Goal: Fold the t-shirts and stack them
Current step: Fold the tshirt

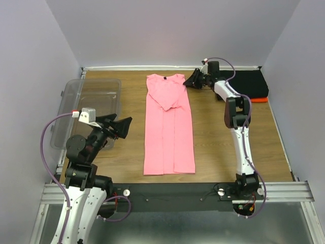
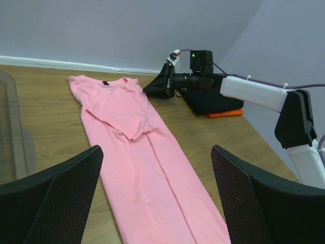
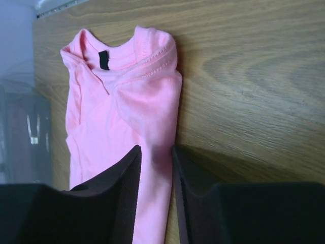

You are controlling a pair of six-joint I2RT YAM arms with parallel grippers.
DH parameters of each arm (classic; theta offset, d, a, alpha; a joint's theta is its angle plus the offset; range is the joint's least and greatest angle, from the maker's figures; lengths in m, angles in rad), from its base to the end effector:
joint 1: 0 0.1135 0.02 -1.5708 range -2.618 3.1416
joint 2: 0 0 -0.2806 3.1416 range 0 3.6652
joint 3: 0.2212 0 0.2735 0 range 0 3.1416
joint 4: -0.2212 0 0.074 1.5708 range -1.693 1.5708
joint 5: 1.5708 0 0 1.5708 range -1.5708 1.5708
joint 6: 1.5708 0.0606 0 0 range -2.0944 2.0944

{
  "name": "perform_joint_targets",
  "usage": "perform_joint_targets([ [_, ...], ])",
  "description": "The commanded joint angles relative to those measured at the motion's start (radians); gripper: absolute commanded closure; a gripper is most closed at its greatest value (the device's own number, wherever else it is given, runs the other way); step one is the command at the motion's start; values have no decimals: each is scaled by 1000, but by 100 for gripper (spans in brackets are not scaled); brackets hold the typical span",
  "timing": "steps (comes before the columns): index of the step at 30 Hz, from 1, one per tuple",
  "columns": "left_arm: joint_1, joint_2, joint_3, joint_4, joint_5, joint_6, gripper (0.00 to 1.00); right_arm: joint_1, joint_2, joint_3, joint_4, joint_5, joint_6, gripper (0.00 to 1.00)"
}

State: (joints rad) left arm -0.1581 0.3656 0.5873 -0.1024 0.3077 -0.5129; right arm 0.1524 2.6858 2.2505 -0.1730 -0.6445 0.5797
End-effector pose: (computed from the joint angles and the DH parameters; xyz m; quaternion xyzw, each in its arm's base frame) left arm 0.1313 -0.0395 0.3467 -0.0029 0.6658 -0.3394 0.6645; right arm 0.6267 0.1331 0.1089 0.0350 0.8528 0.4193 0.3095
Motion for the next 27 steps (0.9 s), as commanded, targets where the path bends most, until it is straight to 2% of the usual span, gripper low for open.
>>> perform_joint_targets([
  [1,6,-11,-1,-37,41,-30,5,16,68,4,-46,15,42,65],
  [4,5,-27,-7,-36,42,-47,6,15,65,3,-46,35,43,79],
  [5,5,-30,-9,-36,48,-52,6,16,60,3,-46,45,42,88],
  [7,5,-27,-12,-31,60,-62,6,13,57,7,-48,48,43,99],
  [19,5,61,-109,3,198,-159,9,-71,-17,-32,-46,86,23,99],
  [22,3,117,-84,-11,235,-106,10,-76,-23,-32,-46,98,8,99],
  [26,3,205,40,-49,249,21,10,-79,-27,-23,-49,101,-14,99],
  [27,3,216,61,-49,248,66,11,-77,-26,-13,-51,95,-20,95],
])
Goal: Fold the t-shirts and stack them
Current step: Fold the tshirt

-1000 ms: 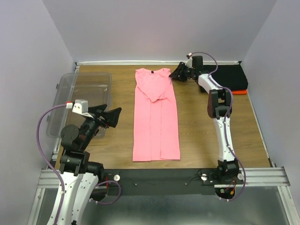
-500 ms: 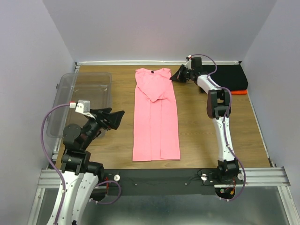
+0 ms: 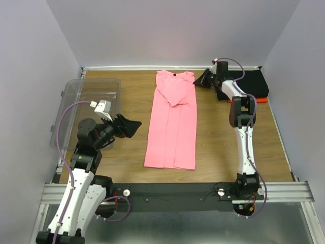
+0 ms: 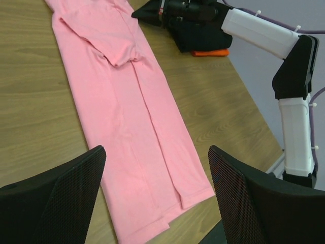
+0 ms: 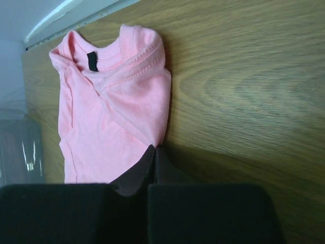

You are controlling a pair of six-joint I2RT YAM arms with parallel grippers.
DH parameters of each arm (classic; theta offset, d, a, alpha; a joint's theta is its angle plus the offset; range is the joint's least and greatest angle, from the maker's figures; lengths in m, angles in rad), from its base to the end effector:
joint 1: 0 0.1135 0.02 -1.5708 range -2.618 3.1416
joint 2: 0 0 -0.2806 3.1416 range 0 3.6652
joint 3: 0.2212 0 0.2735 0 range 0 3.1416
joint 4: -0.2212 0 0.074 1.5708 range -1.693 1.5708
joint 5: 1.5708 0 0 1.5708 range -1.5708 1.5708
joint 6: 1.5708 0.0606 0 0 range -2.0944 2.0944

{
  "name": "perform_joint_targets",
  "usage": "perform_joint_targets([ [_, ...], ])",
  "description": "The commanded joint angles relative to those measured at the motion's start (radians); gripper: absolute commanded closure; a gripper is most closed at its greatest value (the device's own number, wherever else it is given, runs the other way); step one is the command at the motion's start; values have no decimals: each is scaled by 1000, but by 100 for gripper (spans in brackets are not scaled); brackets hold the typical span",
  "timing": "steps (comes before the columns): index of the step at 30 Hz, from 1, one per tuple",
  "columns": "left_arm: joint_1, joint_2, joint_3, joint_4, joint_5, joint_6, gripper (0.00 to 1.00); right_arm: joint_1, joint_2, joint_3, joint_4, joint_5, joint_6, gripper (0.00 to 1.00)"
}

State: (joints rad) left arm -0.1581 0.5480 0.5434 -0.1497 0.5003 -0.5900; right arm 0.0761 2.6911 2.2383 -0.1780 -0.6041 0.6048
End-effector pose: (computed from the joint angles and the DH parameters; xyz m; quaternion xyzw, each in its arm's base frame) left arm 0.1665 -0.0560 0.2989 -0.0004 0.7533 -0.4053 0.5180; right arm 0.6344 0.0829 0.0998 0.0924 0.8568 0.3944 0.3190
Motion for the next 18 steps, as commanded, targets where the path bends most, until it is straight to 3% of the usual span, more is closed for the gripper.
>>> perform_joint_targets([
  [1,2,44,125,-2,49,183,11,-1,-33,9,-48,40,-53,87],
  [2,2,59,169,1,47,272,10,-2,-39,15,-49,-9,-84,66],
  [5,-29,76,248,68,-7,443,10,4,-126,23,-73,-60,-173,40],
  [9,-213,79,268,229,-164,720,8,24,-244,0,-173,-49,-356,29],
  [12,-289,89,211,271,-133,985,6,56,-417,-100,-285,-80,-584,21],
  [13,-307,92,192,266,-115,1173,5,68,-471,-155,-313,-103,-671,20],
  [14,-319,86,137,259,-99,1290,4,82,-607,-287,-339,-127,-858,18],
  [15,-349,78,110,201,-54,1498,2,123,-684,-393,-374,-144,-966,8],
  [16,-363,63,57,190,-51,1566,1,149,-862,-501,-379,-137,-1210,0],
  [17,-376,56,34,185,-61,1602,1,196,-954,-752,-377,-132,-1350,0],
  [18,-403,53,17,174,-62,1624,1,214,-1038,-878,-374,-141,-1490,0],
])
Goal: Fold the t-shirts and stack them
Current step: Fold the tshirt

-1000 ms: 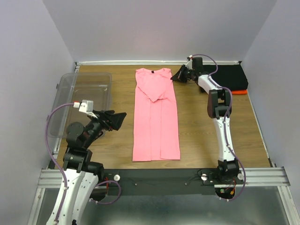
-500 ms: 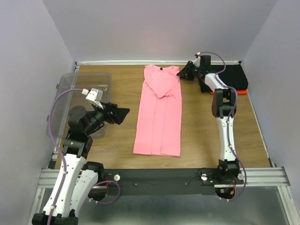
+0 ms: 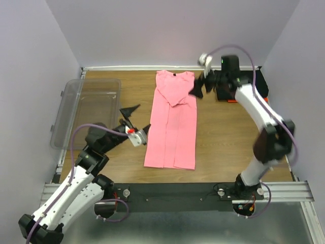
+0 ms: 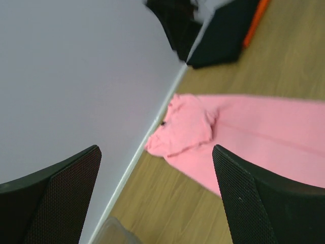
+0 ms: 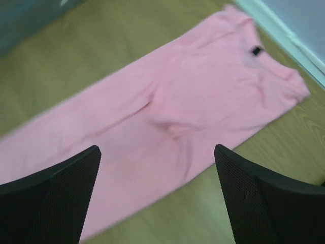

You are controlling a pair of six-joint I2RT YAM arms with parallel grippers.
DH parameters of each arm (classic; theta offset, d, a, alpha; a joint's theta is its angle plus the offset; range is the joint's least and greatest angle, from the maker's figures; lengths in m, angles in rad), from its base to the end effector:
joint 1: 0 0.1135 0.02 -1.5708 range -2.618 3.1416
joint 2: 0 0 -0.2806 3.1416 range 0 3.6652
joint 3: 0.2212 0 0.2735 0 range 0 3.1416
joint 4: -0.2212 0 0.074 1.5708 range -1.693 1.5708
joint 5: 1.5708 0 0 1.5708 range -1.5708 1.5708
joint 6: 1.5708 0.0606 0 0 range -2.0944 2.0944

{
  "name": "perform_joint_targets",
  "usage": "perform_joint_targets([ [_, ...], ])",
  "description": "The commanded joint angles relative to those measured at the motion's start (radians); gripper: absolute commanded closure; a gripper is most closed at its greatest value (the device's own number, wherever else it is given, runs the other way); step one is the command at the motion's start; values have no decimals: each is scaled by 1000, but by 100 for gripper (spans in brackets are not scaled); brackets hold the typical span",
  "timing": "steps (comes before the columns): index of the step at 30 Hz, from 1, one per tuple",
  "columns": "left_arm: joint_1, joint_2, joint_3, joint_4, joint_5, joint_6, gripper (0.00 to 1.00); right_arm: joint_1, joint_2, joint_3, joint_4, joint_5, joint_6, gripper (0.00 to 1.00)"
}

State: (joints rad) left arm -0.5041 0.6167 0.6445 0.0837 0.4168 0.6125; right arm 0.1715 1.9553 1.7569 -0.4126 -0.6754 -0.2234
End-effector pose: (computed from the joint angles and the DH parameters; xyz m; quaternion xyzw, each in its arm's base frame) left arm 0.1499 -0.1107 0.3576 0.4763 0.4715 -0.0982 0.7357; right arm 0.4843 0.1223 0.3103 -0.3142 0.7907 0.2825 0.4431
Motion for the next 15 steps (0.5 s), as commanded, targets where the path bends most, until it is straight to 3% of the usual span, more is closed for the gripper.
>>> perform_joint_targets([
  [1,-79,-20,-97,-70,23,431,2,120,-391,-503,-138,-111,-780,0],
  [2,-108,-40,-132,-79,14,449,2,120,-462,-614,-141,-143,-948,0],
  [3,-137,-52,-149,-120,1,467,2,123,-592,-754,-144,-189,-985,0],
  [7,-301,-81,-201,-316,-56,530,10,181,-798,-942,-244,-280,-1057,2],
  [12,-432,-66,-239,-436,-85,543,19,389,-874,-1062,-177,-118,-831,4],
  [15,-470,-25,-249,-459,-47,588,41,418,-846,-1054,-169,-52,-751,4],
])
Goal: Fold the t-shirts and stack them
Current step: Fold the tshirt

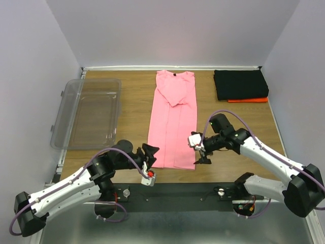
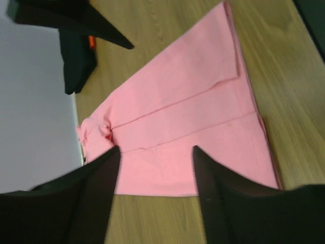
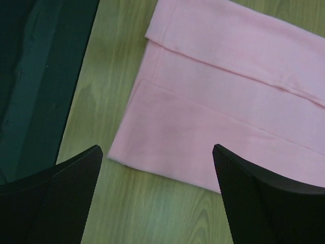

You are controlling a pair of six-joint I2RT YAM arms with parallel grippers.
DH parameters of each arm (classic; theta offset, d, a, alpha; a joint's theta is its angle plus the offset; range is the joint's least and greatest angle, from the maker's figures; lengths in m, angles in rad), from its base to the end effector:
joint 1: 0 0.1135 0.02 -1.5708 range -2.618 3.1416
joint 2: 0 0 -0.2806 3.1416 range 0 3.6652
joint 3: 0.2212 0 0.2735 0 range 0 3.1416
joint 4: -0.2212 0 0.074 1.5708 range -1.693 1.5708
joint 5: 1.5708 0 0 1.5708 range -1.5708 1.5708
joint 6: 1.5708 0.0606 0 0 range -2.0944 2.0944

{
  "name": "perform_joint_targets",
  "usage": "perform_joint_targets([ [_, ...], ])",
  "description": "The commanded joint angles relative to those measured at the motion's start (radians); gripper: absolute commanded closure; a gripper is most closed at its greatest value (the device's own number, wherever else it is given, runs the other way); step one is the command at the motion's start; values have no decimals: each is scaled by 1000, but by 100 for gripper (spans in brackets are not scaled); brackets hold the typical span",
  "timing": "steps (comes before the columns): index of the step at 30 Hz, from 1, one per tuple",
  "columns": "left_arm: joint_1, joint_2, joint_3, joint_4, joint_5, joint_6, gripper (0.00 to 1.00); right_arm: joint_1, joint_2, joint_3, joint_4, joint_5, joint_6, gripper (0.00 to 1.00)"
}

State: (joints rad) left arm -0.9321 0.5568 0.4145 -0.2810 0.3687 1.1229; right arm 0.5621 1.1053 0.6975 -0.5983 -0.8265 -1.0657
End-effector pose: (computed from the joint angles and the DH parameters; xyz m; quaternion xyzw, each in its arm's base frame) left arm 0.0859 -0.1523 0.2297 0.7582 0.3416 -0.1024 0.5458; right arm 0.1661 0.1573 0.2163 -0.7162 0.5226 0.3099 0.3432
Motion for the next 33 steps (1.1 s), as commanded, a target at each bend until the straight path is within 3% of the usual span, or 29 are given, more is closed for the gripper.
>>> perform_joint_targets([
  [1,-56,51,-22,-96,9,87,49,28,11,13,18,110,101,4],
  [8,-164,198,-35,-173,-13,152,49,68,50,20,25,124,121,4],
  [18,-166,281,-66,-126,-83,143,48,183,93,17,60,219,154,6],
  [33,-139,476,3,-63,-166,8,52,202,-59,-21,55,233,135,5],
])
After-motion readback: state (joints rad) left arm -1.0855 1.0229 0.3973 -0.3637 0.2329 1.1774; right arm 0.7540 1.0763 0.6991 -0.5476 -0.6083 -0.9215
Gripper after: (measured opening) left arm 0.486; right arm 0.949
